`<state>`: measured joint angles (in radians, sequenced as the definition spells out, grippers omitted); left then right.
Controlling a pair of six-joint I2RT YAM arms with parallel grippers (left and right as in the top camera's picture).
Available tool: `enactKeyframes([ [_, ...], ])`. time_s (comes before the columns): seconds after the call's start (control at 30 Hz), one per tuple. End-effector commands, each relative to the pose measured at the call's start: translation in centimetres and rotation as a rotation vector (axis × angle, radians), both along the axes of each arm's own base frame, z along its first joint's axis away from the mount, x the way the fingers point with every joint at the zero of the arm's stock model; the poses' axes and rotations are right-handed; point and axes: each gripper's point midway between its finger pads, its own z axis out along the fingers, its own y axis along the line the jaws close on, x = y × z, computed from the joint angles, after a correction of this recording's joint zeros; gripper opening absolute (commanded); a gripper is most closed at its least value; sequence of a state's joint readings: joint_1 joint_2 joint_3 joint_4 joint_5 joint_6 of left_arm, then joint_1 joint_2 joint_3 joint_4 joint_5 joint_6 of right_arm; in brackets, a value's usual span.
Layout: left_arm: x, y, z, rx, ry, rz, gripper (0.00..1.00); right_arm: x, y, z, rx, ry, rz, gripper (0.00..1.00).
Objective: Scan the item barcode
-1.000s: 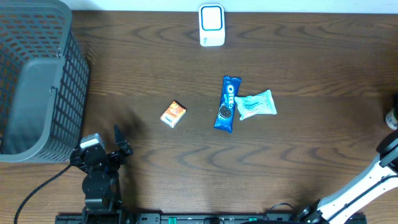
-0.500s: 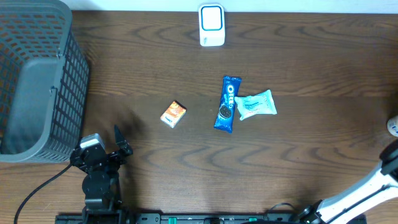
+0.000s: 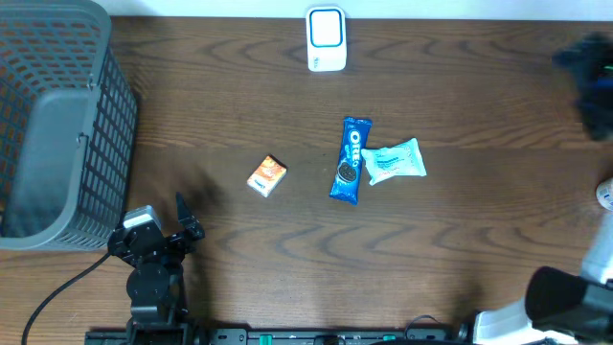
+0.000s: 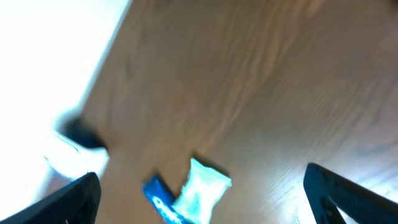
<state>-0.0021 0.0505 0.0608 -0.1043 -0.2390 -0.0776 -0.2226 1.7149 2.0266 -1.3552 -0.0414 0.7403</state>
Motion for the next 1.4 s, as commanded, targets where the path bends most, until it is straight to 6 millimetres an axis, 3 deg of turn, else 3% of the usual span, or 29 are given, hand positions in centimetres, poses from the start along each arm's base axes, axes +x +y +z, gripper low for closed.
enactKeyframes([
  [0.0,0.0,0.0,-1.6,0.008,0.039,0.003,0.98,0.7,4.0,-2.9,-0.122,0.106,0.132,0.99],
  [0.17,0.0,0.0,-1.6,0.008,0.039,0.003,0.98,2.3,12.2,-7.6,-0.200,0.190,0.336,0.99],
  [0.3,0.0,0.0,-1.6,0.008,0.039,0.003,0.98,3.1,18.2,-12.5,-0.225,0.258,0.476,0.99],
  [0.43,0.0,0.0,-1.6,0.007,0.039,0.003,0.98,3.8,22.6,-17.3,-0.248,0.311,0.570,0.99],
  [0.53,0.0,0.0,-1.6,0.008,0.039,0.003,0.98,3.9,24.7,-20.8,-0.252,0.353,0.612,0.99],
  [0.67,0.0,0.0,-1.6,0.008,0.039,0.003,0.98,3.4,26.4,-24.2,-0.208,0.413,0.652,0.99],
  [0.8,0.0,0.0,-1.6,0.008,0.039,0.003,0.98,3.1,27.1,-25.8,-0.162,0.439,0.668,0.99],
  [1.2,0.0,0.0,-1.6,0.008,0.039,0.003,0.98,4.5,29.1,-25.7,-0.112,0.356,0.785,0.99],
  [1.37,0.0,0.0,-1.6,0.007,0.039,0.003,0.98,4.8,28.0,-25.6,-0.161,0.362,0.795,0.99],
])
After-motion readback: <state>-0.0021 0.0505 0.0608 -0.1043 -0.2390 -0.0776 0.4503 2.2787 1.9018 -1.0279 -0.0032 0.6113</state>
